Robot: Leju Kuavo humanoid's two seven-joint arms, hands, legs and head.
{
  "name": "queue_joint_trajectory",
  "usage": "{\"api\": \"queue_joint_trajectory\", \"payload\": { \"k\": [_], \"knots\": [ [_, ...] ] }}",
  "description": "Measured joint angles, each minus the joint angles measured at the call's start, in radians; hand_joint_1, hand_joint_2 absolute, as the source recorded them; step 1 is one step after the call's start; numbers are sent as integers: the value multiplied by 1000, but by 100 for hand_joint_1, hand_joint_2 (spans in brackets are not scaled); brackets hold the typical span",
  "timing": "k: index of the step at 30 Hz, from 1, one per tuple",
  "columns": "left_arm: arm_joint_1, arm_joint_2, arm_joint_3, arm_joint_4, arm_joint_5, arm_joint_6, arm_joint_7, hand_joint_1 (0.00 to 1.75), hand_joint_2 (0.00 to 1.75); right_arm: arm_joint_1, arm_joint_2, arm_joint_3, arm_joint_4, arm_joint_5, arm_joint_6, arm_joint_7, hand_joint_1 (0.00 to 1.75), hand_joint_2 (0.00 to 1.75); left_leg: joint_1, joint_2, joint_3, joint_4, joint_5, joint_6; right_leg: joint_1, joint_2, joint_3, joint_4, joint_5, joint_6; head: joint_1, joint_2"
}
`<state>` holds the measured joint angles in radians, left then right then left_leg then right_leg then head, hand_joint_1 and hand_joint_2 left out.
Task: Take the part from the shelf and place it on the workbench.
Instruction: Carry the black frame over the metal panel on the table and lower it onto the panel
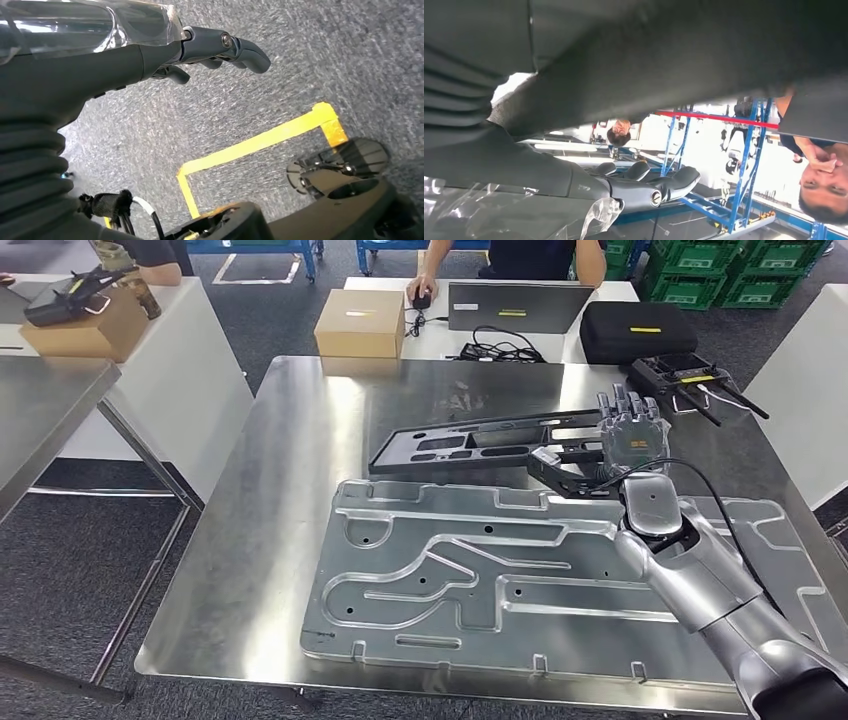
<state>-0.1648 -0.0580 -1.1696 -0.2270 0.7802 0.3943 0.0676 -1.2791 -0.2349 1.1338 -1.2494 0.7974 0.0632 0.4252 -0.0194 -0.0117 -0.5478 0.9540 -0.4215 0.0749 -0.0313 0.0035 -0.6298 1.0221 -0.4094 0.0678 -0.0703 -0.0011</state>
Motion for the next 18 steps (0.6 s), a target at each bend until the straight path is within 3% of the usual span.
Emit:
{"api": "queue_joint_trajectory", "payload": {
  "k": [2,5,7,9,10,11,12,15,16,18],
  "knots": [
    [-1,0,0,0,2,-2,-1,0,0,-1,-2,-1,0,0,-2,3,0,0,-5,0,-3,6,-8,-7,3,1,20,-45,7,-7,0,0],
    [-1,1,0,0,6,-7,-3,0,0,-2,-5,-5,-4,10,-25,19,0,0,-1,1,-11,21,-22,-17,1,2,18,-47,7,-20,0,0],
    [-1,2,0,0,6,-10,-4,0,0,-4,-6,-15,-14,28,-66,34,0,0,6,3,-48,104,-66,-33,-4,2,19,-48,8,-26,0,0],
    [-1,2,0,0,5,-13,-5,0,0,-4,-7,-26,-24,33,-84,40,0,0,15,4,-117,246,-124,-46,-5,2,20,-48,6,-29,-1,0],
    [0,2,0,0,4,-14,-5,0,0,-4,-8,-29,-27,32,-76,39,0,0,18,5,-146,298,-138,-49,-5,2,21,-48,5,-30,-1,0],
    [1,2,0,0,4,-16,-5,0,0,-4,-8,-31,-28,33,-66,38,0,0,19,5,-160,316,-134,-49,-5,2,22,-48,5,-30,-1,0],
    [1,2,0,0,4,-18,-5,0,0,-3,-9,-31,-29,39,-61,37,0,0,19,5,-153,288,-110,-47,-4,3,22,-48,5,-30,-1,0],
    [-1,4,0,0,3,-19,-5,0,0,-3,-9,-37,-35,57,-93,41,0,0,11,6,-63,75,-9,-25,-2,3,25,-49,3,-27,-1,0],
    [-2,5,0,0,3,-20,-5,0,0,-3,-10,-41,-36,59,-104,42,0,0,6,7,-43,29,6,-19,-2,3,26,-49,2,-23,-1,0],
    [-2,5,0,0,2,-20,-5,0,0,-2,-11,-45,-36,59,-105,40,0,0,0,9,-32,4,9,-13,-2,2,28,-53,2,-12,-1,0]
  ]
}}
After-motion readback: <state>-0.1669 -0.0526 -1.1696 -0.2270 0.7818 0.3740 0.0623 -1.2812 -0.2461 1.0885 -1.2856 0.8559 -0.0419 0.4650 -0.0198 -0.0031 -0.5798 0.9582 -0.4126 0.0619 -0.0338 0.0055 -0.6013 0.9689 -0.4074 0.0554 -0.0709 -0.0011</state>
